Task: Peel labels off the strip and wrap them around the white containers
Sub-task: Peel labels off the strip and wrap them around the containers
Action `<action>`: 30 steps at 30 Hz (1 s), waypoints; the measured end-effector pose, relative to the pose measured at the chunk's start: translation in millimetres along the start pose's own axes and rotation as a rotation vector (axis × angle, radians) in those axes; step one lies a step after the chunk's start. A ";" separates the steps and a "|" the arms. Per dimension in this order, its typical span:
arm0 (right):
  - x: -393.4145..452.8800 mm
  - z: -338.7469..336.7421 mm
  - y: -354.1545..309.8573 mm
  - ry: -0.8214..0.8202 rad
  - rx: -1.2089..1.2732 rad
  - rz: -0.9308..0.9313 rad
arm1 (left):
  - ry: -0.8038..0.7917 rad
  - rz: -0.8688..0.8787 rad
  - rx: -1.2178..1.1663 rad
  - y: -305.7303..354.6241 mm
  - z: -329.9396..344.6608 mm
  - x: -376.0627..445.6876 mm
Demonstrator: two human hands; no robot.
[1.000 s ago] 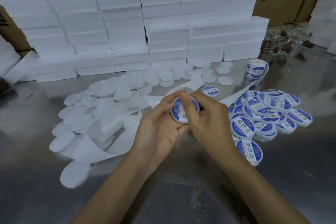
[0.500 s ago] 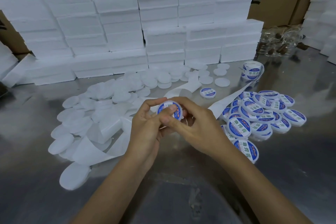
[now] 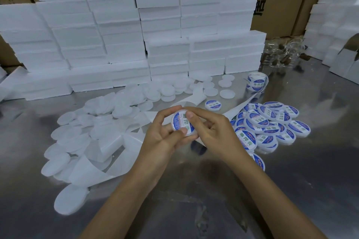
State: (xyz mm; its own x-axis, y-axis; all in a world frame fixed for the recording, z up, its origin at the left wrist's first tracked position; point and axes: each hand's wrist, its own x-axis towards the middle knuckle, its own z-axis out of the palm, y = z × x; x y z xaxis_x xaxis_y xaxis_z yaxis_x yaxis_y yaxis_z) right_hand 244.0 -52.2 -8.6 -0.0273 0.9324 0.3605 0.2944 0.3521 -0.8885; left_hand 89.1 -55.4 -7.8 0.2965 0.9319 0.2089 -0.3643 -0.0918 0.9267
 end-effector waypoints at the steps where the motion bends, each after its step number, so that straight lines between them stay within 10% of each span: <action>1: 0.7 -0.5 0.6 0.000 0.009 0.010 | -0.008 0.011 0.031 0.4 -1.0 0.0; 7: 3.9 -6.3 -2.4 -0.054 0.183 0.029 | -0.036 0.005 0.017 5.8 -2.2 1.9; 11: 14.2 -34.2 2.1 0.241 0.161 0.136 | 0.065 -0.058 -0.029 8.1 -6.4 5.0; 18: 7.7 -104.6 44.9 0.491 -0.672 0.440 | 0.251 -0.105 0.037 2.6 -24.5 13.7; 23: 9.6 -102.3 38.6 0.603 -0.837 0.402 | 0.349 -0.133 0.028 -5.1 -37.2 19.4; 30: 83.4 -26.8 18.1 0.258 -0.824 0.071 | 0.377 -0.149 0.025 -17.6 -52.8 32.4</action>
State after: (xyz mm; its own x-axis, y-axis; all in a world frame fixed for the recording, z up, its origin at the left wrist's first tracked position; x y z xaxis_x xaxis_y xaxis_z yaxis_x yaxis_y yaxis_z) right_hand 272.7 29.7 13.0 0.2058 0.8668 0.4542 0.8882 0.0293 -0.4585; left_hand 58.5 -5.1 -33.8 -0.0021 0.9986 -0.0533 -0.3189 0.0499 0.9465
